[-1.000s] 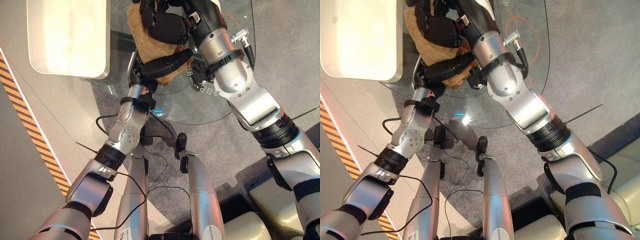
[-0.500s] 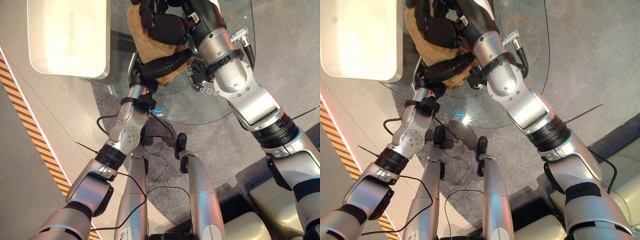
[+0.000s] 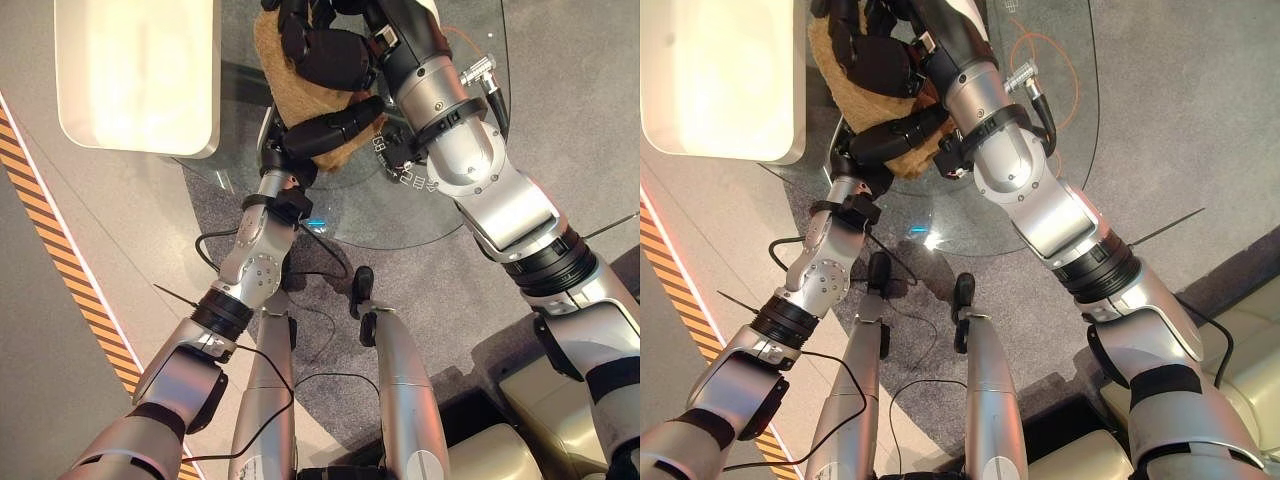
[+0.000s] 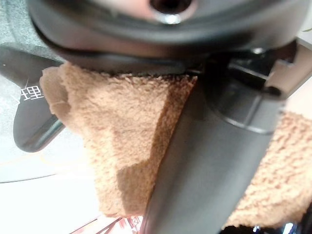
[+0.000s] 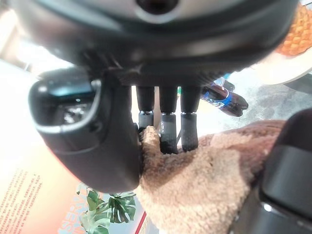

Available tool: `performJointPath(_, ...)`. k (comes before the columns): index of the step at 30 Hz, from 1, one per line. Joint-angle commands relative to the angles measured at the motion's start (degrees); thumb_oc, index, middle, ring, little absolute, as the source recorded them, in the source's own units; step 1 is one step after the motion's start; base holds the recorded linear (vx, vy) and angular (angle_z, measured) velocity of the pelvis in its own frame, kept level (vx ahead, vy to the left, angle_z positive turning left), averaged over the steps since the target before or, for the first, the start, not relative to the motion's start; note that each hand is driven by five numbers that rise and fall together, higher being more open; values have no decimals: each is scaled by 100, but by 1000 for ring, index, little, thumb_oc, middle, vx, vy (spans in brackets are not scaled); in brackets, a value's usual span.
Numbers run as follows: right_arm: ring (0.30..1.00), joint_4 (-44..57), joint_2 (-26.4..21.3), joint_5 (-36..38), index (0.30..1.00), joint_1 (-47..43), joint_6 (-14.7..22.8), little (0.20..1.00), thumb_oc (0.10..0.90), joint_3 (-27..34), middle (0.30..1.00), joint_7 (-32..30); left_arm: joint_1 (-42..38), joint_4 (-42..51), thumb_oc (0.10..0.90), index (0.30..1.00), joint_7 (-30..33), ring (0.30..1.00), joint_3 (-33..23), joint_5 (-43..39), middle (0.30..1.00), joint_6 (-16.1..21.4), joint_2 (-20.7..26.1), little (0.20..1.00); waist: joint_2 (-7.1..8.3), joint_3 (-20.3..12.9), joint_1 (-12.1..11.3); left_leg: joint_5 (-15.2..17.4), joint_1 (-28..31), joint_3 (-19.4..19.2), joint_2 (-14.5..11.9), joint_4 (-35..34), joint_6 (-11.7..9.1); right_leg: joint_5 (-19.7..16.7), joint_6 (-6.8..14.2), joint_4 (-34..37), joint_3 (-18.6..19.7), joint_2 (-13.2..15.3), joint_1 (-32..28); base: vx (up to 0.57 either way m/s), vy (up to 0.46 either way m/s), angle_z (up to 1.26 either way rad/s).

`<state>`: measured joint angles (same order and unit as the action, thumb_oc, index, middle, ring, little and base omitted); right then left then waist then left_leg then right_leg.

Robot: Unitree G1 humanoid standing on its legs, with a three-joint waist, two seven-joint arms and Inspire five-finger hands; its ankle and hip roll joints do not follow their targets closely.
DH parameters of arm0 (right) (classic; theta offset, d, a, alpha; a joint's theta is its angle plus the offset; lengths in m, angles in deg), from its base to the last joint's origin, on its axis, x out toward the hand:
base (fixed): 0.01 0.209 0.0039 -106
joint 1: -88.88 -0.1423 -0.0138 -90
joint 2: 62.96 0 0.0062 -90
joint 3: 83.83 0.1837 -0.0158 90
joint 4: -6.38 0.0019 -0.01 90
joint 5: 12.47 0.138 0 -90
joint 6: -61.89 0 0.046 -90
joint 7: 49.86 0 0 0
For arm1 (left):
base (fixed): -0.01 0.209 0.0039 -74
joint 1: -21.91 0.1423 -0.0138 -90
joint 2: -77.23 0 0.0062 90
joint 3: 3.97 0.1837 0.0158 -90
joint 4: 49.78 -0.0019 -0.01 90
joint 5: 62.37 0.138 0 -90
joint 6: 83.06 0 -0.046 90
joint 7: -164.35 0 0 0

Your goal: Wipe the table with a cloth and put it in the basket.

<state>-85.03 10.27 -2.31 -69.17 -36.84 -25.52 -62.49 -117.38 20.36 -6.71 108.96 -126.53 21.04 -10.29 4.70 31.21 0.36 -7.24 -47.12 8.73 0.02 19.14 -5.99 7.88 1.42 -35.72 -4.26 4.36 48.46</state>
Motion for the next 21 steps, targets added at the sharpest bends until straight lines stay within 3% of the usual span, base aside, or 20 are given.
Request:
performJointPath(1,900,495,113,-106,900,-994,410,900,800,496,900,-141,-628,582,100,300,-627,300,-174,37,300,476,-308,200,280,-141,-93,1064,152,-664,393,1019,573,-701,106,1161,30,-481,-542,0,0,0)
performJointPath(21,900,474,172,-88,900,-960,423,900,800,519,900,-144,-598,511,100,300,-714,300,-213,-5,300,553,-343,200,255,-141,-77,1075,99,-631,424,1057,588,-695,97,1123,86,-513,-480,0,0,0)
